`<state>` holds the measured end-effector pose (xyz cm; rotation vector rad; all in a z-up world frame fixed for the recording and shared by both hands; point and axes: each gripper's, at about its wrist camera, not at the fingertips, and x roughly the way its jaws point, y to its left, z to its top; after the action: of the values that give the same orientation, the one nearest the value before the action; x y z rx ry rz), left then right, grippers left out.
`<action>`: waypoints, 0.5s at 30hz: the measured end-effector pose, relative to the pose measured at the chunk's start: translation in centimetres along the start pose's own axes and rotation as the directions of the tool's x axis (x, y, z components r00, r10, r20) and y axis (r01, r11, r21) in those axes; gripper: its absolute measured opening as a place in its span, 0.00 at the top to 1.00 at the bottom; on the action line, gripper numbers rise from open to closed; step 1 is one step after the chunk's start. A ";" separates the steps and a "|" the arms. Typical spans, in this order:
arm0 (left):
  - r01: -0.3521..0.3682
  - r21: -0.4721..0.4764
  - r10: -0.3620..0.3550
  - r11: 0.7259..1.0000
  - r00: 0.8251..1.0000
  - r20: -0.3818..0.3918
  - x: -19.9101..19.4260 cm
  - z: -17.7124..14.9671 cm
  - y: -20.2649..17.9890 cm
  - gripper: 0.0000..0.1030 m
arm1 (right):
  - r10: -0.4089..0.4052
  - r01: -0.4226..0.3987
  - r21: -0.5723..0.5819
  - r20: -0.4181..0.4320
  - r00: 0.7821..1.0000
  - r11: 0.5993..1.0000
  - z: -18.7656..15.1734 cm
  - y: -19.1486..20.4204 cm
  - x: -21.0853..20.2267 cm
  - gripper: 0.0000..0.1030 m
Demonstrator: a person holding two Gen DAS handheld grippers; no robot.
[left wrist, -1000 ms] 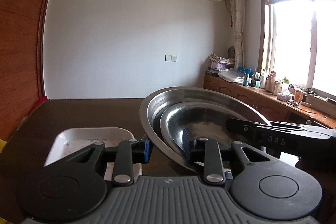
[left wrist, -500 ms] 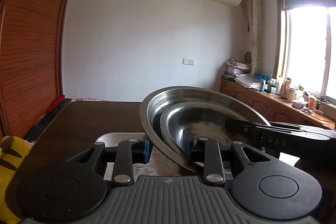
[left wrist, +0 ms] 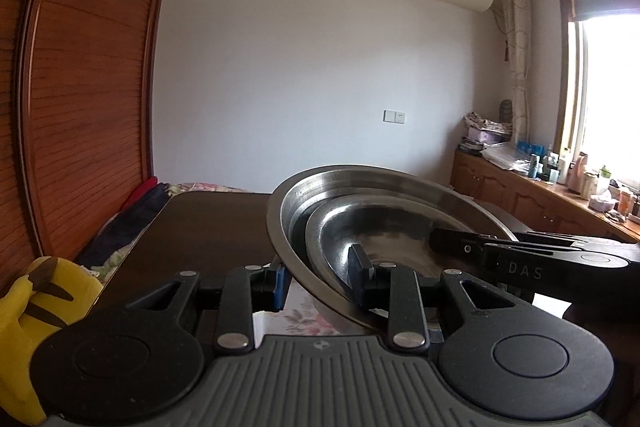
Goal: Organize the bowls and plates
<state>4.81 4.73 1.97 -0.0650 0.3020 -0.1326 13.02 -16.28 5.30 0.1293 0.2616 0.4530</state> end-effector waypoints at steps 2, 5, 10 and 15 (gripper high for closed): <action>-0.004 -0.002 0.004 1.000 1.000 -0.005 0.2 -0.3 0.4 0.42 | 0.002 -0.002 -0.010 -0.007 1.000 1.000 -0.1 0.3 0.3 0.74; -0.016 -0.005 0.016 1.000 1.000 -0.019 0.6 -0.7 0.9 0.42 | -0.002 0.002 -0.019 -0.016 1.000 1.000 -0.3 0.5 0.8 0.74; -0.022 -0.016 0.022 1.000 0.999 -0.047 1.5 -1.8 1.5 0.42 | 0.002 -0.003 -0.015 -0.046 0.999 1.000 -1.2 0.6 1.7 0.74; -0.024 -0.033 0.022 0.999 0.998 -0.063 2.2 -2.3 2.1 0.42 | 0.005 -0.005 -0.008 -0.074 0.997 1.000 -1.9 0.4 2.4 0.74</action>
<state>6.46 6.42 -0.99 -0.0914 0.3673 -0.1072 14.43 -14.68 3.00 0.1057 0.3317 0.4643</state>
